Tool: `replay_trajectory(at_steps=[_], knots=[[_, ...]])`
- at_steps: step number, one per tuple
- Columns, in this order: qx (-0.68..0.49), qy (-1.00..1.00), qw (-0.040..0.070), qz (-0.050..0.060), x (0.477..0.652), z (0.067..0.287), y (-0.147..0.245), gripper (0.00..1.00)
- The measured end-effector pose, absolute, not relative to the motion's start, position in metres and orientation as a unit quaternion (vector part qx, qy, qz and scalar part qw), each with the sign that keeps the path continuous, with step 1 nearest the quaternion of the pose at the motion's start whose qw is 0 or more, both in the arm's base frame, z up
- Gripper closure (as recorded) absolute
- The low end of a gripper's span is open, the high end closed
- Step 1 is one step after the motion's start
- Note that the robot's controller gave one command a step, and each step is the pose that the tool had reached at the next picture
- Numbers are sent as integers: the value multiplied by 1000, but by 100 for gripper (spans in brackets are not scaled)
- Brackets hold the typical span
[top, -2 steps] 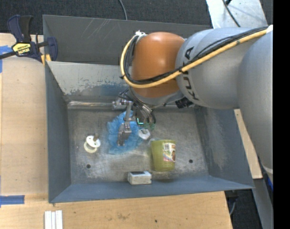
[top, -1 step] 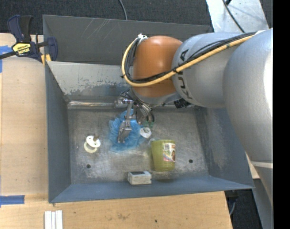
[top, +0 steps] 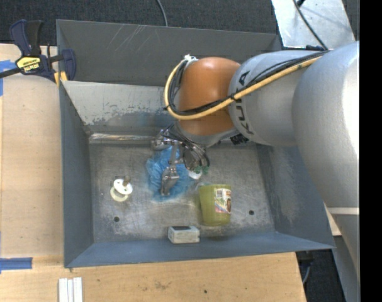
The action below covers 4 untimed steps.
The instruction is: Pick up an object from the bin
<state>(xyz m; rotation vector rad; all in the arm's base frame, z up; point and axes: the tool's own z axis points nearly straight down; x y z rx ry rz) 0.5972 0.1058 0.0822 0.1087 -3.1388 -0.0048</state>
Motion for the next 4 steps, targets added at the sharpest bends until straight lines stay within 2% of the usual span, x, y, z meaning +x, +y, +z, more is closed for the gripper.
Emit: replay_trajectory(at_steps=[1,2,4], knots=[[178,-984,-3,-1,581,83,86,0],[108,-994,-3,-1,577,92,76,100],[108,-994,-3,-1,577,93,76,100]])
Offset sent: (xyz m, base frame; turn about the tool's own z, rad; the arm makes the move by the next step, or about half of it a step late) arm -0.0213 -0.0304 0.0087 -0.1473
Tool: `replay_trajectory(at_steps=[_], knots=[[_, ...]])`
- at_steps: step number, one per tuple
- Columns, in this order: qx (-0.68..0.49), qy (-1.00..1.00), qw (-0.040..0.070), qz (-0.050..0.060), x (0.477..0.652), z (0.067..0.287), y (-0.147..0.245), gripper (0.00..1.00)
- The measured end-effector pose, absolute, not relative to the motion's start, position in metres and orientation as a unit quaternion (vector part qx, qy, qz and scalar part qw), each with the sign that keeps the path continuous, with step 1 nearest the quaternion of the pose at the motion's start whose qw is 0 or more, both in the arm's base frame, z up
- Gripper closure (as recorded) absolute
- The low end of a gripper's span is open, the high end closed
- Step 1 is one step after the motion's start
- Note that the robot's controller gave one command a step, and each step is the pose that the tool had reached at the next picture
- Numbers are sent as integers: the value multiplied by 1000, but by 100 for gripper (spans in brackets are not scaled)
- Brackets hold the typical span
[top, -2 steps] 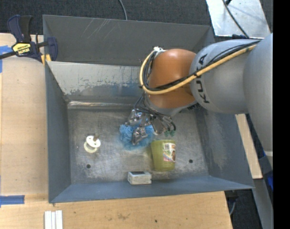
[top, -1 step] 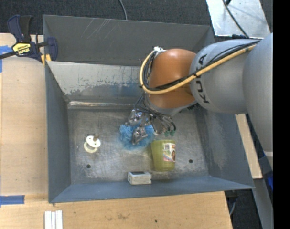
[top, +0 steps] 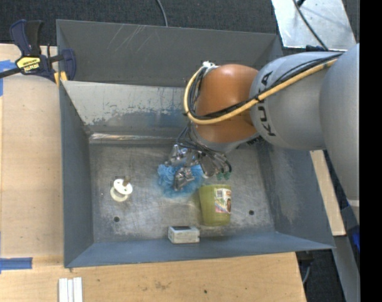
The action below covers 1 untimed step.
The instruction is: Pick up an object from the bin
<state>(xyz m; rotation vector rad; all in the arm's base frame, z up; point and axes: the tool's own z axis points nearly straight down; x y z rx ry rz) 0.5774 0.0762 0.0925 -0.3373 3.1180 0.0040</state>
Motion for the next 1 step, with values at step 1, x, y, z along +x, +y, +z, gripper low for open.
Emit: replay_trajectory(at_steps=[1], knots=[[-97,995,1,0,567,205,83,100]])
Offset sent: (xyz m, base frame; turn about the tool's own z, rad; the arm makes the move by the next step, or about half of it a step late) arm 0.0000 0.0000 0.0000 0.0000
